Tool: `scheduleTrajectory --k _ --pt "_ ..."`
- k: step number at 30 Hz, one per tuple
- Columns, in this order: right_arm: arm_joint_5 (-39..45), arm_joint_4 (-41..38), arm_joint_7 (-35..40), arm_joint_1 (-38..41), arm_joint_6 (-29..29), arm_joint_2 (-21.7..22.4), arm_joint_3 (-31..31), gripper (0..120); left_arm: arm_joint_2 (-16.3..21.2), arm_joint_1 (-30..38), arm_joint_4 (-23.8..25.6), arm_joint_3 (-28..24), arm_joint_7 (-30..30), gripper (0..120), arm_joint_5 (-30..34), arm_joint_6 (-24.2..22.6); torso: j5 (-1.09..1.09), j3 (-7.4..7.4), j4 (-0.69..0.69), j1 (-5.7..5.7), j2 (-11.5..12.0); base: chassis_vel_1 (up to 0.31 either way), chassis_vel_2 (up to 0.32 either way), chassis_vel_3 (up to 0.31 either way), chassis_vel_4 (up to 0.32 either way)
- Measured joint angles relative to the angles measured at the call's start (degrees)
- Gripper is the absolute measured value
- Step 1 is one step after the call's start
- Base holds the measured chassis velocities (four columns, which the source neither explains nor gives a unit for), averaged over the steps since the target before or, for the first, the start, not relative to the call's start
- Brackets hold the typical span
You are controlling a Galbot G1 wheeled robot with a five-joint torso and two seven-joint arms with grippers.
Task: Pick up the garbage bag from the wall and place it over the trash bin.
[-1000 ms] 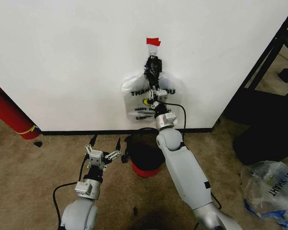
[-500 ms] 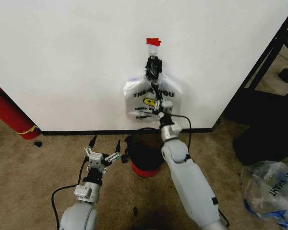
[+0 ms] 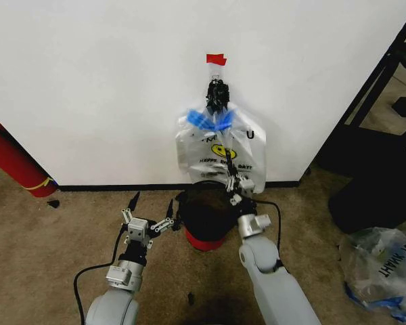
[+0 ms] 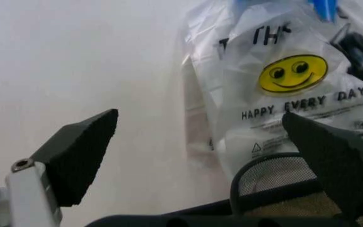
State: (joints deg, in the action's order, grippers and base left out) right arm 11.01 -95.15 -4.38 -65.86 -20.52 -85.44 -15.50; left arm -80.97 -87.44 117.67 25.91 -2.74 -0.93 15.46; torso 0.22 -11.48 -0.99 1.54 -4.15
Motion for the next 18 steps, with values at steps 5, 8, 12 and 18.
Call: scheduleTrajectory --k 5,8,12,18 --pt "2.0 -0.2 -5.7 -3.5 -2.6 1.1 -1.3 0 0.3 0.3 0.1 0.1 0.0 100 0.7 0.1 0.0 -0.01 0.0 0.0 0.0 0.0 0.0 0.0 0.0" --pt "3.7 0.0 -9.5 -6.4 -4.4 2.0 -2.2 0 0.6 0.4 0.1 0.3 0.0 100 1.4 0.3 0.0 0.0 0.0 0.0 0.0 0.0 0.0 0.0 0.0" --pt "4.3 0.7 -12.2 -9.1 -6.6 2.6 -3.2 0 0.7 0.6 0.1 0.4 0.1 100 1.8 0.4 0.0 0.0 0.0 0.0 0.0 0.0 0.0 0.0 0.0" --pt "4.6 2.1 -13.6 -12.7 -9.9 3.1 -4.9 0 0.4 0.8 0.4 0.2 0.1 100 2.1 0.4 0.0 0.0 0.0 0.0 0.0 0.0 0.0 0.0 0.0"
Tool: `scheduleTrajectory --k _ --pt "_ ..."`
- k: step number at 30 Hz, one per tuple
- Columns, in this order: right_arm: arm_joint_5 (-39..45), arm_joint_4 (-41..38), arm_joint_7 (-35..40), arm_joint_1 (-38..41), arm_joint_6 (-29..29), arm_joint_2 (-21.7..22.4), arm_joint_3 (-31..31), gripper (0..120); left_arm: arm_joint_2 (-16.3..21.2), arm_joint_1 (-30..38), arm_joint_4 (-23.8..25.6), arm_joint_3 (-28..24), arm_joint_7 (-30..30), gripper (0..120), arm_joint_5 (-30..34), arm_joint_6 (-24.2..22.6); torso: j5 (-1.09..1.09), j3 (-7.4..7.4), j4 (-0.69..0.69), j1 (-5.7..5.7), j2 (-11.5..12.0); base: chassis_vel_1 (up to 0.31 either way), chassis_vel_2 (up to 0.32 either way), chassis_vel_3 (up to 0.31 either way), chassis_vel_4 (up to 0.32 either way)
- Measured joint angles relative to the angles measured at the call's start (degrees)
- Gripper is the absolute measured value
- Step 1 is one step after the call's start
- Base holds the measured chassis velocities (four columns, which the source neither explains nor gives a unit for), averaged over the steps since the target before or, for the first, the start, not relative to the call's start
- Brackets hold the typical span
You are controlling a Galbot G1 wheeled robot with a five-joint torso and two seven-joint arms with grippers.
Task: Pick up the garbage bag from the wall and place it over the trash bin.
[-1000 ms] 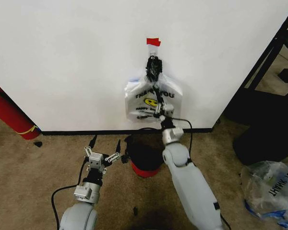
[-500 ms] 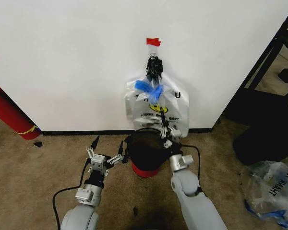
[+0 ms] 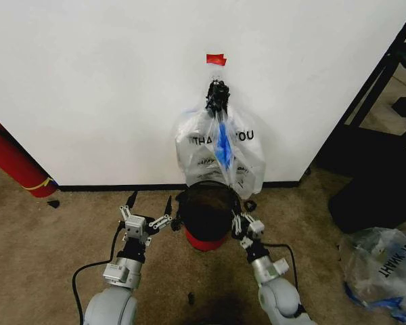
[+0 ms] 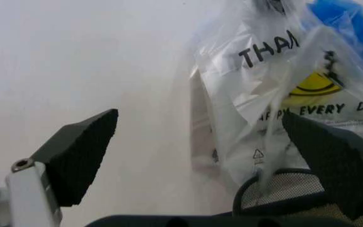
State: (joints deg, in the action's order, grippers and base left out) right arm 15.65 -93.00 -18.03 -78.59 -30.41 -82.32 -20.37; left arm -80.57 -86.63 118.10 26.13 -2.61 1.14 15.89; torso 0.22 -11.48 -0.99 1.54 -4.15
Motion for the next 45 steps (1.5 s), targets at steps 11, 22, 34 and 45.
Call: scheduleTrajectory --k 11,22,34,45 --pt "-1.0 2.0 -1.7 -4.7 -4.8 -0.3 -1.4 0 -0.1 -0.2 0.8 0.2 0.0 100 0.2 -0.1 0.0 0.0 0.0 0.01 0.0 0.0 0.0 0.0 0.0" --pt "-1.4 5.0 -1.2 -3.7 -8.5 0.8 -1.4 0 -0.2 -0.5 0.8 0.1 0.0 100 -0.1 0.0 0.0 -0.01 0.0 0.01 0.0 0.0 0.0 0.0 0.0" --pt "0.0 0.1 -13.6 -2.1 -9.7 3.4 -3.4 30 0.8 0.4 0.0 0.6 0.0 100 0.9 0.0 0.0 -0.01 0.0 0.01 0.0 0.0 0.0 0.0 0.0" --pt "-2.5 -1.4 1.8 5.7 -3.9 4.9 -3.1 71 0.9 1.4 -2.1 0.7 0.4 100 1.1 0.2 0.0 -0.01 0.01 0.01 0.0 0.0 0.0 0.0 0.0"
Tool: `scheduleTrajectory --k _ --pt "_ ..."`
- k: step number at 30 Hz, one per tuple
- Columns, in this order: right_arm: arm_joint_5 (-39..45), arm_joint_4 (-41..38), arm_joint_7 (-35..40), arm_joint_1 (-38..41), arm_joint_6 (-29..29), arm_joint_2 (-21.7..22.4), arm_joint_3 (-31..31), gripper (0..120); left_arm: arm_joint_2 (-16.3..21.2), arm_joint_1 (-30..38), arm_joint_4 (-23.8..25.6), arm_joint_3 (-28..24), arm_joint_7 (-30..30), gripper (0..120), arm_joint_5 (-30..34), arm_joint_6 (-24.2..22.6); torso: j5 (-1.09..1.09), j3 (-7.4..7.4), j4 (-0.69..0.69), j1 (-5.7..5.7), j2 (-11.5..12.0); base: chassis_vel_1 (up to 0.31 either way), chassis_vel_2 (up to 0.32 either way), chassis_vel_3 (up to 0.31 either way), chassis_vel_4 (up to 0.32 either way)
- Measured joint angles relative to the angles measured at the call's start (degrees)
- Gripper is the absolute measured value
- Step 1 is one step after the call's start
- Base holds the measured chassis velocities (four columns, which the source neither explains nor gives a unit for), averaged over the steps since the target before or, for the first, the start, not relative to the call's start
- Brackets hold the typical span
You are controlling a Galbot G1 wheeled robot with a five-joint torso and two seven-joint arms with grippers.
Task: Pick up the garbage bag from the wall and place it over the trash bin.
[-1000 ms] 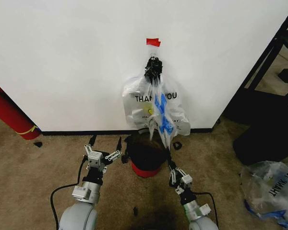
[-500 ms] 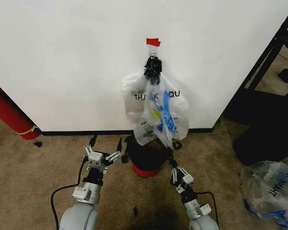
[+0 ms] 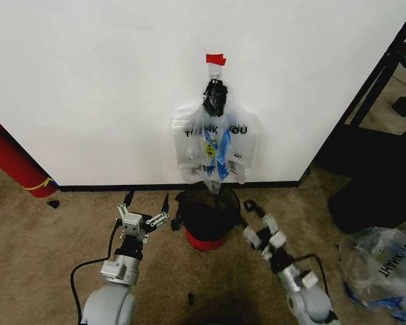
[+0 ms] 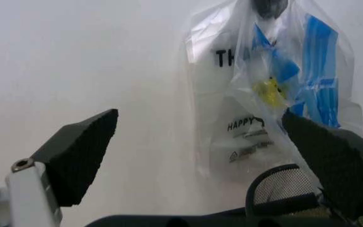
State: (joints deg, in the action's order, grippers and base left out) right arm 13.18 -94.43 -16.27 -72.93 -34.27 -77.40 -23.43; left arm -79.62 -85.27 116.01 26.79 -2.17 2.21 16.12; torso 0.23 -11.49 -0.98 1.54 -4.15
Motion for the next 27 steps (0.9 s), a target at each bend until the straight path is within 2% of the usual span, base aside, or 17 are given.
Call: scheduleTrajectory --k 2,3,8,14,18,19,23,24,27 --pt "-2.9 1.3 1.0 2.5 0.7 -0.3 0.8 79 -0.1 0.0 -0.1 0.0 0.0 100 -0.1 0.0 0.0 0.0 -0.01 0.0 0.0 0.0 0.0 0.0 0.0" --pt "-2.9 1.3 1.0 2.5 0.7 -0.3 0.8 79 -0.1 0.0 -0.1 0.0 0.0 100 -0.1 0.0 0.0 0.0 -0.01 0.0 0.0 0.0 0.0 0.0 0.0" --pt "-15.0 5.8 3.5 9.8 1.8 -1.4 2.8 98 0.1 0.1 -0.6 0.3 0.2 100 -0.1 0.0 0.0 0.0 0.0 0.0 0.0 0.0 0.0 0.0 0.0" --pt "-22.4 8.7 4.8 14.8 3.7 -1.4 3.9 100 0.1 0.7 -1.2 0.3 0.3 100 -0.1 0.0 0.0 0.0 -0.01 0.0 0.0 0.0 0.0 0.0 0.0" --pt "-24.6 10.3 5.2 17.4 5.9 -0.8 4.3 86 -0.2 1.0 -1.7 0.2 0.3 100 -0.2 0.0 0.0 0.0 -0.02 0.0 0.0 0.0 0.0 0.0 0.0" --pt "-24.6 10.3 5.2 17.4 5.9 -0.8 4.3 86 -0.2 1.0 -1.7 0.2 0.3 100 -0.2 0.0 0.0 0.0 -0.02 0.0 0.0 0.0 0.0 0.0 0.0" --pt "-25.2 12.9 4.1 19.6 6.7 -0.6 5.3 72 -0.5 1.3 -1.8 0.2 0.3 100 -0.4 0.0 0.0 0.0 -0.02 0.0 0.0 0.0 0.0 0.0 0.0" --pt "-25.2 13.5 3.7 20.1 6.7 -0.7 5.5 65 -0.6 1.3 -1.8 0.2 0.3 100 -0.4 0.0 0.0 0.0 -0.02 0.0 0.0 0.0 0.0 0.0 0.0" --pt "-25.3 14.7 2.7 21.2 6.7 -1.0 6.1 57 -0.6 1.3 -1.8 0.2 0.4 100 -0.4 -0.1 0.0 0.0 -0.02 0.0 0.0 0.0 0.0 0.0 0.0"
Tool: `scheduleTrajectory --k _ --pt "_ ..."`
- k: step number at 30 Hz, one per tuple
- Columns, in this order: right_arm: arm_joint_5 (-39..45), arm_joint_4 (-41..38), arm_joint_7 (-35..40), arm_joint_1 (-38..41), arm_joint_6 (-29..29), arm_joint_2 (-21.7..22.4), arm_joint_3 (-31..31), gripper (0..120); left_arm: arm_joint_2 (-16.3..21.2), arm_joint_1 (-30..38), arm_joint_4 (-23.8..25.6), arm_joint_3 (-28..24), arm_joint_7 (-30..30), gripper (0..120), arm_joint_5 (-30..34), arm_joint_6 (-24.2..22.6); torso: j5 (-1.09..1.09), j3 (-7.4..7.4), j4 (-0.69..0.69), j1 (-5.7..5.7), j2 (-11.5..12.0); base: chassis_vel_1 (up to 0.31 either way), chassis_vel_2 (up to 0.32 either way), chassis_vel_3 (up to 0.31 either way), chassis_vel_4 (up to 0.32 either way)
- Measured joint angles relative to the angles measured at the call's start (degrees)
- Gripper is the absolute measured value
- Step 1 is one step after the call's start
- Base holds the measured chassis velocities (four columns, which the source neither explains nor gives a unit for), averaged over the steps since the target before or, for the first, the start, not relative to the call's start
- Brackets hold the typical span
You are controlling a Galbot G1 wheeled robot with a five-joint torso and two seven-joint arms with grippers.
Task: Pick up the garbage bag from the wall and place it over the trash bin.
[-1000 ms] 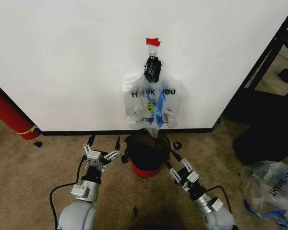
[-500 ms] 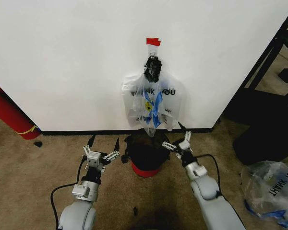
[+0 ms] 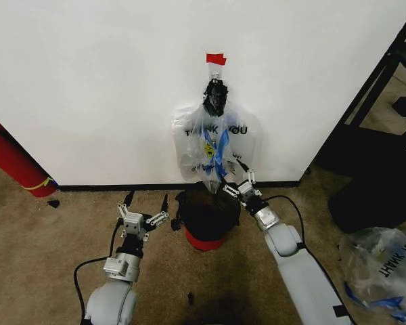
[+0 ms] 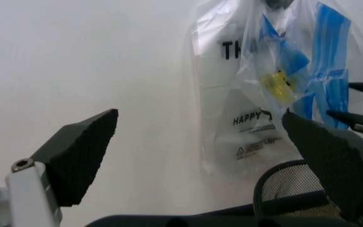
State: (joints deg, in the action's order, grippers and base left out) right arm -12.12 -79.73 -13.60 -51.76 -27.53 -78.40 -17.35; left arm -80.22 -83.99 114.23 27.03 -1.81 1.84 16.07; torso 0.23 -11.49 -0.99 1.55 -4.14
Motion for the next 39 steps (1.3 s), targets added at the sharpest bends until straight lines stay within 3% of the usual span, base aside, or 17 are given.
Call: scheduleTrajectory --k 9,21,24,28,32,39 --pt "-1.9 2.1 -1.3 2.1 -0.2 -1.6 1.1 56 0.0 -0.1 -0.1 0.5 0.4 100 0.0 0.1 0.0 0.0 0.01 0.0 0.0 0.0 0.0 0.0 0.0" --pt "-1.8 0.4 -1.2 0.6 -0.1 -0.2 -0.3 16 -0.2 -0.3 0.0 0.2 0.6 100 -0.3 0.2 0.0 0.0 0.0 0.0 0.0 0.0 0.0 0.0 0.0" --pt "-0.7 -0.6 -0.1 -0.5 0.1 0.2 -0.7 2 -0.4 -0.7 0.4 0.2 0.6 100 -0.7 0.2 -0.01 0.0 0.0 -0.01 0.0 0.0 0.0 0.0 0.0" --pt "2.3 -2.0 1.0 -2.0 0.8 0.5 -0.8 0 -0.4 -0.9 0.8 0.2 0.6 100 -0.7 0.2 -0.01 0.0 0.0 -0.01 0.0 0.0 0.0 0.0 0.0" --pt "10.9 -4.4 2.5 -4.5 1.8 1.0 -0.9 0 -0.4 -1.3 1.1 0.2 0.6 100 -0.8 0.2 -0.01 0.01 0.0 -0.01 0.0 0.0 0.0 0.0 0.0" --pt "33.7 -12.1 2.2 -9.4 3.8 1.4 -2.3 0 -0.1 -1.7 1.5 0.0 0.6 100 -0.8 0.5 -0.01 0.01 0.0 -0.01 0.0 0.0 0.0 0.0 0.0"
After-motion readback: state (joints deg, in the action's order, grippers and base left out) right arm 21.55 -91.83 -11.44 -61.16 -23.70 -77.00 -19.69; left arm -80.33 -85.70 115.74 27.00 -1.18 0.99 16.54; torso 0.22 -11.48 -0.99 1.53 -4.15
